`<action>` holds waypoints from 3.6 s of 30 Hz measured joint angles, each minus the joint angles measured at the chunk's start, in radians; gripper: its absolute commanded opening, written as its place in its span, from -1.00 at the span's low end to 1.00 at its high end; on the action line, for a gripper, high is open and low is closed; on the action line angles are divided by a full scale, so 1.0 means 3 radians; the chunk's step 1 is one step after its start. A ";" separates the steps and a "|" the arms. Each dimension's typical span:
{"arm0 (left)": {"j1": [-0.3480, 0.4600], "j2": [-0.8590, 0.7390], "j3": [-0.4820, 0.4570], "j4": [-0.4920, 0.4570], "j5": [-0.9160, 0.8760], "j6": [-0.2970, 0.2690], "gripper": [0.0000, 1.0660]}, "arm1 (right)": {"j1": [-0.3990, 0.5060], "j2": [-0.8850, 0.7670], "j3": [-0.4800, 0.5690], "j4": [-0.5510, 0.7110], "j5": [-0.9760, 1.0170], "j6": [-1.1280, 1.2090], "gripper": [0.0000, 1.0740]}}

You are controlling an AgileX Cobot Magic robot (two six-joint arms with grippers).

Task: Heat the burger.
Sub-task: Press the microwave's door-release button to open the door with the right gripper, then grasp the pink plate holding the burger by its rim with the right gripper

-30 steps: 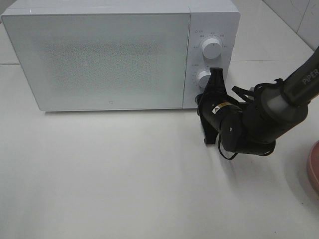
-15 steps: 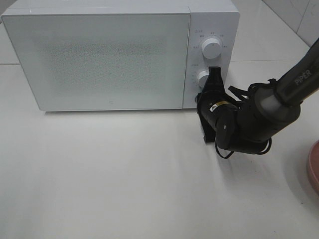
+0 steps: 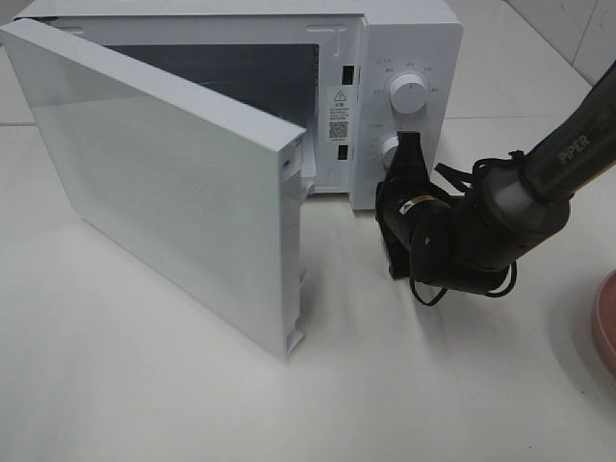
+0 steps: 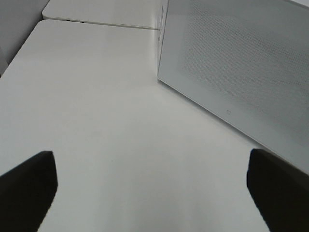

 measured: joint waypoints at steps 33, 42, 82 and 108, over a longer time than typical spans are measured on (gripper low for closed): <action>0.0000 0.0000 0.0000 0.0000 0.0000 0.0000 0.87 | 0.0067 -0.1387 0.0580 -0.0537 0.2097 -0.1860 -1.00; 0.0000 0.0000 0.0000 0.0000 0.0000 0.0000 0.87 | 0.0067 -0.1650 0.0543 -0.0997 0.3403 -0.3100 -0.96; 0.0000 0.0000 0.0000 0.0000 0.0000 0.0000 0.87 | -0.0870 -0.2780 0.0297 -0.2773 0.6143 -0.4100 0.86; 0.0000 0.0000 0.0000 0.0000 0.0000 0.0000 0.87 | -0.1210 -0.2783 0.0820 -0.2820 0.5670 -0.4197 0.73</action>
